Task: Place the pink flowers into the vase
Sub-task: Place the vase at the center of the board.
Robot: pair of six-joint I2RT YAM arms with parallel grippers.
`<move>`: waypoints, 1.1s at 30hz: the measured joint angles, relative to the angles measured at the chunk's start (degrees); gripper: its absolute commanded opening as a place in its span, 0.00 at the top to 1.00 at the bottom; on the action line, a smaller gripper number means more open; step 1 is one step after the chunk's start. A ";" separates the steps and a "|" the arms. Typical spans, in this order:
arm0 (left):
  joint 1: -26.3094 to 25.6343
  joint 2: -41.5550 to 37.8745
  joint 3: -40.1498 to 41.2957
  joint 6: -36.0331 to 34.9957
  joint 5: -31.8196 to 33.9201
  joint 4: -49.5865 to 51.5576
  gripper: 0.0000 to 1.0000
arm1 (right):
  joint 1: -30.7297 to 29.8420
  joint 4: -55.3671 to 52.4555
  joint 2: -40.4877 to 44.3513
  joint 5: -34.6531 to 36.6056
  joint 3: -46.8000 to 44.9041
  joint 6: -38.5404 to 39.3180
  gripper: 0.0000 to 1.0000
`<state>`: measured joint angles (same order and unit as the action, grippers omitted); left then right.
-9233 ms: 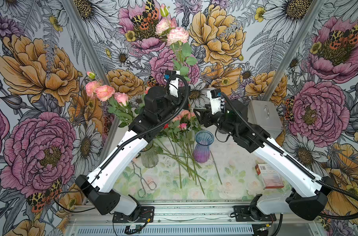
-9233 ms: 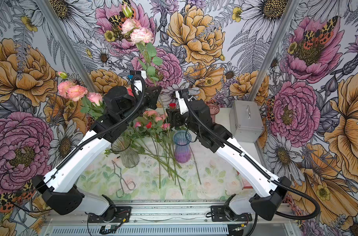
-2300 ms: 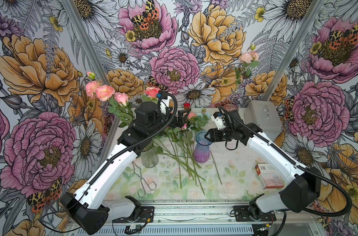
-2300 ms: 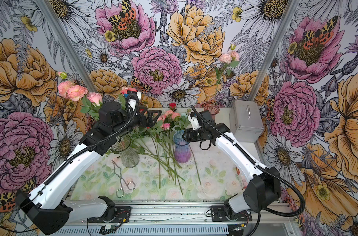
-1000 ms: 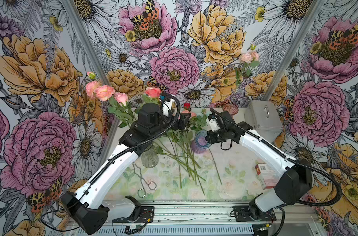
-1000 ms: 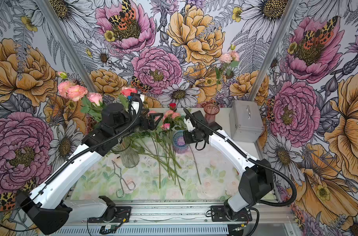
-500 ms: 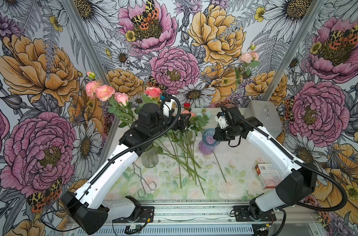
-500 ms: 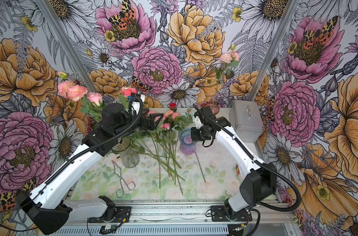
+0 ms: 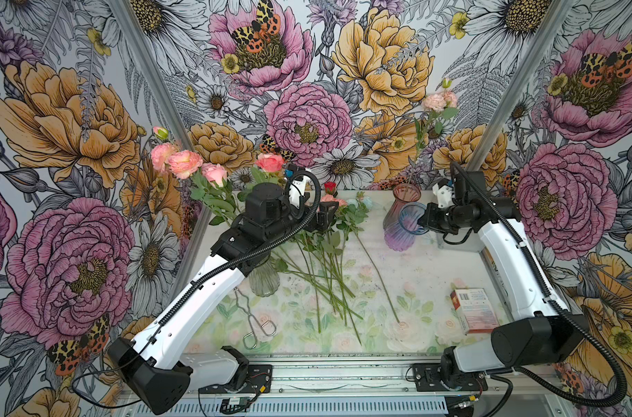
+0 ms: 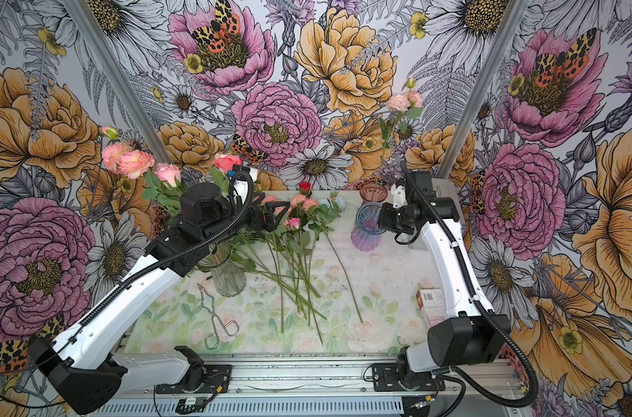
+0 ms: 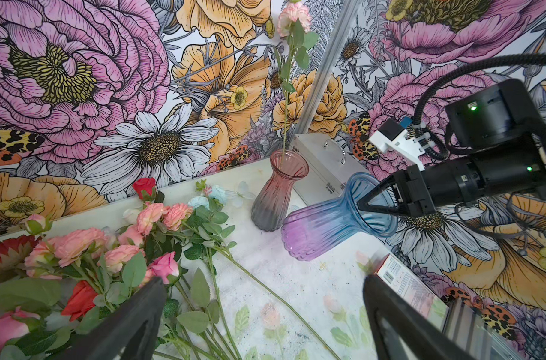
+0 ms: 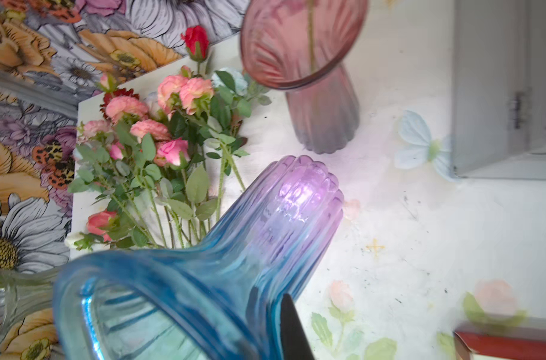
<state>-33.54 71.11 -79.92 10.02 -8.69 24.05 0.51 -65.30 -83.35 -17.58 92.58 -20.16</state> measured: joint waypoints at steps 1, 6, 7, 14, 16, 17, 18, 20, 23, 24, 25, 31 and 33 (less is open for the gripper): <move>0.00 0.00 0.00 0.00 0.00 0.00 0.01 | 1.79 -0.46 -0.07 0.04 0.00 -0.02 1.00; 0.00 0.00 0.00 0.00 0.00 0.00 0.01 | 8.57 -1.14 -0.68 0.33 -0.22 -0.55 1.00; -0.02 0.00 0.00 0.00 -0.02 0.00 0.01 | 9.68 -1.09 -0.87 0.31 -0.46 -0.66 1.00; -0.07 0.59 0.00 -0.02 -0.07 0.00 0.01 | 12.74 -1.29 -2.40 0.13 -3.19 -1.07 1.00; -0.09 0.63 0.00 -0.02 -0.26 0.00 0.01 | 13.11 -1.22 -3.45 -0.15 -4.13 -1.05 1.00; -0.11 0.63 0.00 -0.02 -0.37 0.00 0.01 | 13.29 -1.25 -3.91 -0.39 -4.50 -1.07 1.00; -0.11 0.66 0.00 -0.07 -0.50 -0.02 0.01 | 13.46 -1.29 -4.52 -0.61 -4.90 -1.07 1.00; -0.11 0.63 0.00 -0.20 -0.87 -0.02 0.02 | 13.77 -1.40 -5.77 -1.14 -5.22 -1.11 1.00; -0.11 0.63 0.00 -0.52 -1.16 -0.02 0.01 | 14.14 -1.20 -7.43 -2.14 -5.22 -1.49 1.00; -0.11 0.63 0.00 -0.61 -1.29 -0.02 0.01 | 14.34 -1.18 -7.85 -2.49 -5.22 -1.55 1.00; -0.11 0.63 0.00 -0.63 -1.33 -0.02 0.01 | 14.53 -1.16 -8.17 -2.91 -5.22 -1.73 1.00; -0.11 0.63 0.00 -0.63 -1.97 -0.02 0.01 | 15.34 -1.14 -9.38 -4.42 -4.92 -1.99 1.00; -0.11 0.63 0.00 -0.66 -2.16 -0.02 0.01 | 15.34 -1.29 -9.53 -4.61 -4.76 -1.99 1.00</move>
<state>-33.65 71.75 -79.92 9.37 -10.85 24.03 15.86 -66.59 -92.88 -22.20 87.81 -22.15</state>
